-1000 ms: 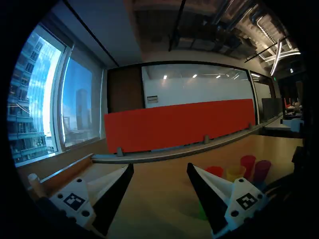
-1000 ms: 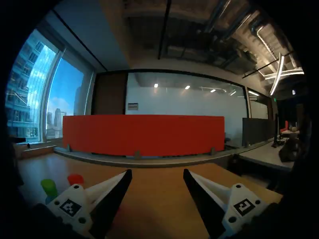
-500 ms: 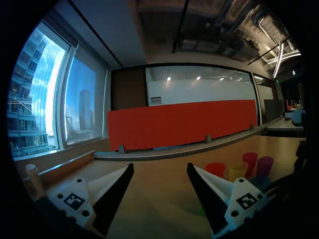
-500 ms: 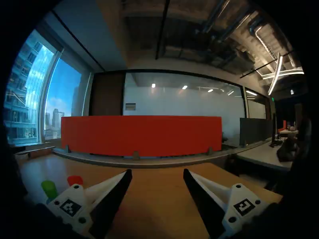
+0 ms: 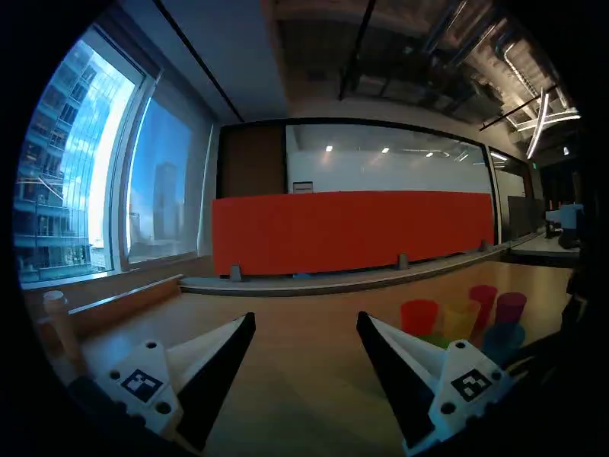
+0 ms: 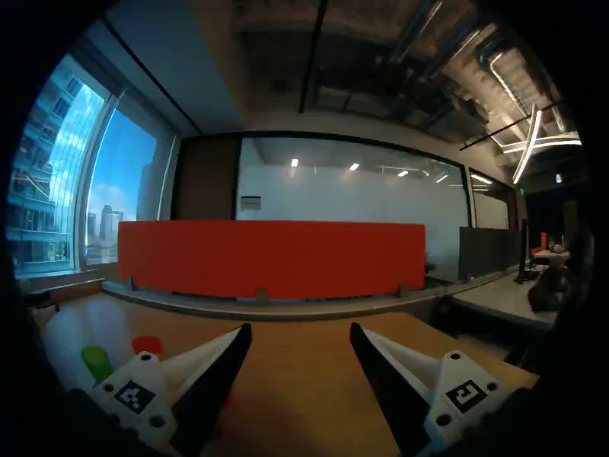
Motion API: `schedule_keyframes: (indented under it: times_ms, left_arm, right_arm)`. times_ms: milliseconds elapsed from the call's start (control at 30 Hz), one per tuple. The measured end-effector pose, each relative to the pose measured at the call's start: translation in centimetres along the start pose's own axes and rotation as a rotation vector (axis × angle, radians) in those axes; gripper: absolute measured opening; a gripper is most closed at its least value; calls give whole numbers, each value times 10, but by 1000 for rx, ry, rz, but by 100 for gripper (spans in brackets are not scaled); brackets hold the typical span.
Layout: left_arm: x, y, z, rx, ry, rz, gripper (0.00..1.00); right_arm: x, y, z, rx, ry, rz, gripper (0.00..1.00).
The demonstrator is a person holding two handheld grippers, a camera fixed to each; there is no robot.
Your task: Pour water
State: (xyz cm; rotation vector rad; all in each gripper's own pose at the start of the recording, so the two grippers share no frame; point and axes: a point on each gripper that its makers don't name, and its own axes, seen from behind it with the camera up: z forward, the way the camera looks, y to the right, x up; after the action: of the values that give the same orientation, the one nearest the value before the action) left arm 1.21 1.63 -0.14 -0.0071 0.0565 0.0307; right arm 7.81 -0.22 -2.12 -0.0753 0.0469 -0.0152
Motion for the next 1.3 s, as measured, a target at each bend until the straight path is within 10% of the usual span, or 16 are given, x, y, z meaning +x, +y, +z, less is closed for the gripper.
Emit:
schedule_keyframes:
  times_ms: [1300]
  left_arm:
    - [-24, -15, 8, 18, -52, -40, 100]
  right_arm:
    - [6, -17, 0, 27, 8, -22, 100]
